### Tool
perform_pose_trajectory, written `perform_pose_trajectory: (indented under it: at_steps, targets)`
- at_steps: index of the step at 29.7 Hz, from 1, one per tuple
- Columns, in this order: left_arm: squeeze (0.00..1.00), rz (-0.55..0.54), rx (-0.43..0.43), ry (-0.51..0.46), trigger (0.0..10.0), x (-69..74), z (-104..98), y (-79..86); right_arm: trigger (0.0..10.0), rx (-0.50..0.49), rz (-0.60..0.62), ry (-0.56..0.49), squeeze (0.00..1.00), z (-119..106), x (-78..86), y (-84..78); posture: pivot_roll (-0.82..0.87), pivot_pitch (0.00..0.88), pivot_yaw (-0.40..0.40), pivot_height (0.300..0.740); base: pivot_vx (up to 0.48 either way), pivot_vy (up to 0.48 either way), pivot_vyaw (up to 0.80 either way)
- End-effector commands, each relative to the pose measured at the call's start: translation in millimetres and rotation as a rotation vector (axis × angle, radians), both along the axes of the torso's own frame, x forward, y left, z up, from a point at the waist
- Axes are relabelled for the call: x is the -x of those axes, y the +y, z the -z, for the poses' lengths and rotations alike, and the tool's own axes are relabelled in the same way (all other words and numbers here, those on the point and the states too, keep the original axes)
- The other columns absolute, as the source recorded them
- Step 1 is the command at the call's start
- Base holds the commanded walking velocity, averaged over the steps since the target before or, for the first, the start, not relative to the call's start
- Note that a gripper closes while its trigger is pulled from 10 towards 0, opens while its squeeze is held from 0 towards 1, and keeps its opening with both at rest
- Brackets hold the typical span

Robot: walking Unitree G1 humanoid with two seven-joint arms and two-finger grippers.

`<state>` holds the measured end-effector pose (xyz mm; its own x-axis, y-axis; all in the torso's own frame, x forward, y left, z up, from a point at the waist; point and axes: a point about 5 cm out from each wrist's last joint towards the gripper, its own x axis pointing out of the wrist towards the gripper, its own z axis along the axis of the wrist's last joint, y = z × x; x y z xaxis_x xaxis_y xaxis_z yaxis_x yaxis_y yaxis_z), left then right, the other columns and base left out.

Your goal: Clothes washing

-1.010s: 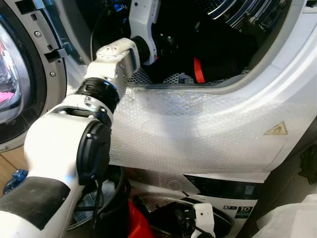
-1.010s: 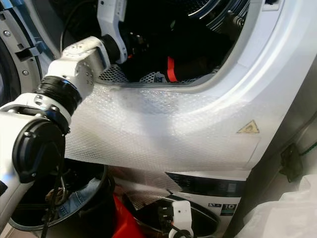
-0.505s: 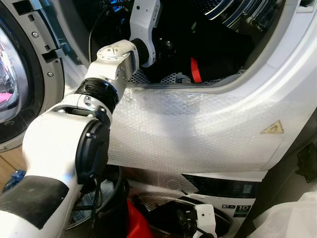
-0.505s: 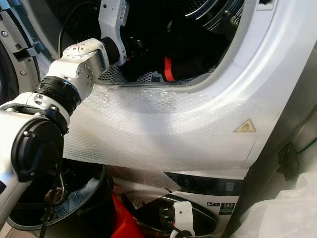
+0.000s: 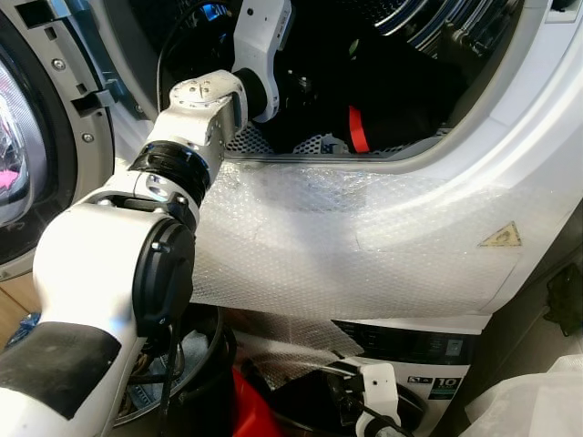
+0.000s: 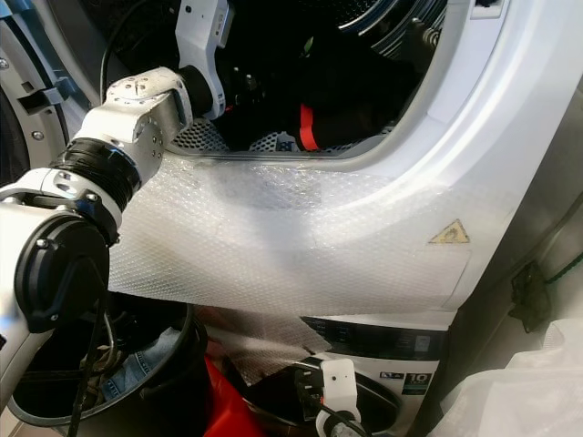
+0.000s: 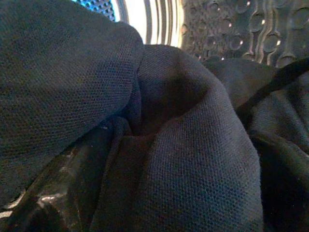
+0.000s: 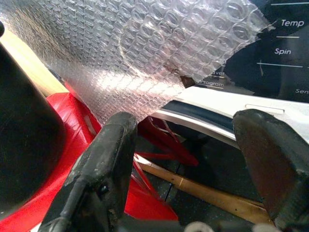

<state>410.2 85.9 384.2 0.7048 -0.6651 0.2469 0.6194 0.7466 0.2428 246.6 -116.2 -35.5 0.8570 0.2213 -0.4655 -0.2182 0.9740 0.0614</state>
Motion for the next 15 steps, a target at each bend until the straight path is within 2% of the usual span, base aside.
perform_pose_trajectory:
  at_steps: [1,2,4,9,12,15]
  targets:
    - [0.57,-0.014,-0.047,-0.03,10.0,1.7,-9.2,3.5,10.0,-0.01,-0.013,0.006,0.0,-0.7,-1.0,7.1,-0.1,0.0,0.118,0.74,0.0,0.0,0.0]
    - [1.0,-0.061,-0.079,-0.038,10.0,0.8,-11.3,5.9,10.0,-0.011,-0.013,0.007,0.0,-0.7,-1.0,8.5,-0.1,0.0,0.12,0.74,0.0,0.0,0.0]
    - [1.0,-0.075,-0.111,-0.051,10.0,1.2,-13.5,8.0,10.0,-0.012,-0.013,0.006,0.0,-0.7,-0.7,9.8,-0.11,0.0,0.124,0.74,0.0,0.0,0.0]
    - [1.0,0.124,-0.178,-0.086,10.0,12.0,-22.7,15.5,10.0,-0.017,0.022,0.005,0.0,-0.1,-0.2,5.1,-0.12,0.0,0.133,0.74,0.0,0.0,0.0]
    - [1.0,0.204,-0.225,-0.088,10.0,16.8,-21.3,23.4,10.0,-0.018,0.031,0.01,0.0,1.1,1.3,4.0,-0.12,0.0,0.134,0.74,0.0,0.0,0.0]
    - [1.0,0.236,-0.267,-0.086,10.0,19.9,-17.1,29.8,10.0,-0.019,0.032,0.011,0.0,1.5,2.0,4.1,-0.11,0.0,0.135,0.74,0.0,0.0,0.0]
